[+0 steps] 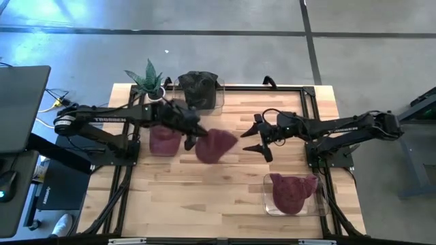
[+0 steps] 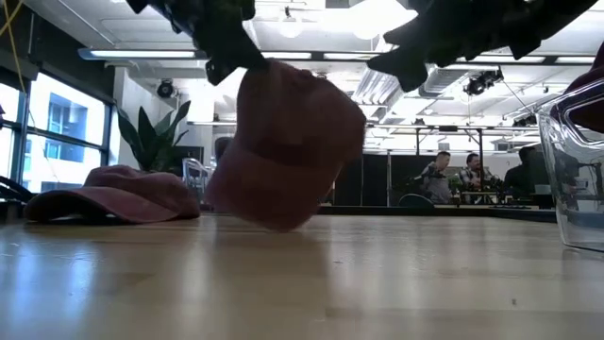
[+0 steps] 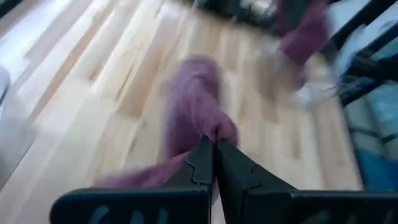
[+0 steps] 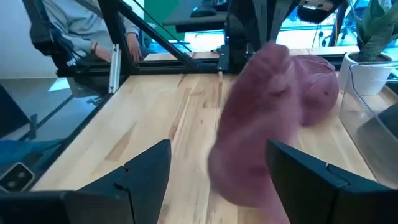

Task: Pick & Place hat
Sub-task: Put the bottom red cap into the bottom transparent bin

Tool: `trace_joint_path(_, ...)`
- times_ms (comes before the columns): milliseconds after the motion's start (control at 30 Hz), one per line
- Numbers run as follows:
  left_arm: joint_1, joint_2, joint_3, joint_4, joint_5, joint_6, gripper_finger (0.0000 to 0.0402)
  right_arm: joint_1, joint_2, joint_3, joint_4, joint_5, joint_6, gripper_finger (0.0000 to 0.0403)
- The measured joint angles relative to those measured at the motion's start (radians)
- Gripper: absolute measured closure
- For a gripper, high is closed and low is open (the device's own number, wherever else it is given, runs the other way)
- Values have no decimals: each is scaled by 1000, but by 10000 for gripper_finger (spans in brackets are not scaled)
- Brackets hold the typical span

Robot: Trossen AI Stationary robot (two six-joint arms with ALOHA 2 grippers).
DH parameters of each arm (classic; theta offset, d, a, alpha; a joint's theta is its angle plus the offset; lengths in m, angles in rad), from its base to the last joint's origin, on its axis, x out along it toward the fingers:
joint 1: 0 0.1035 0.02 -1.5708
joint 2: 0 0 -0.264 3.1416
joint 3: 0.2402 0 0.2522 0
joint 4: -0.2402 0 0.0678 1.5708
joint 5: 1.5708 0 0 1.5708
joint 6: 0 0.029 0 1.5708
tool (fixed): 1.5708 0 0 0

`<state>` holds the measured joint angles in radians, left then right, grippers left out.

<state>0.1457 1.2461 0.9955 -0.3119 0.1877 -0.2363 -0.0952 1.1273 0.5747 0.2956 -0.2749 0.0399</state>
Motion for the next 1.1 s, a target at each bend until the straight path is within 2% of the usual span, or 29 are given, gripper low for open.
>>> trace_joint_path(100,28,9,2,66,70,6,401,-5,58,0,63,18,-46,147)
trace_joint_path(233,37,37,0,80,95,44,401,-24,98,-1,58,192,-118,148)
trace_joint_path(333,38,32,3,101,95,73,401,-66,95,-1,19,221,-161,148)
trace_joint_path(400,38,33,3,104,95,78,401,-102,85,0,5,179,-179,148)
trace_joint_path(633,38,33,2,148,90,109,401,-190,106,0,12,-118,-268,149)
trace_joint_path(767,38,33,2,179,83,114,401,-180,180,0,98,-186,-313,149)
trace_joint_path(933,38,33,2,228,76,128,401,-179,295,0,266,-341,-297,149)
trace_joint_path(1100,38,33,2,244,26,127,401,-180,321,0,298,-407,-273,150)
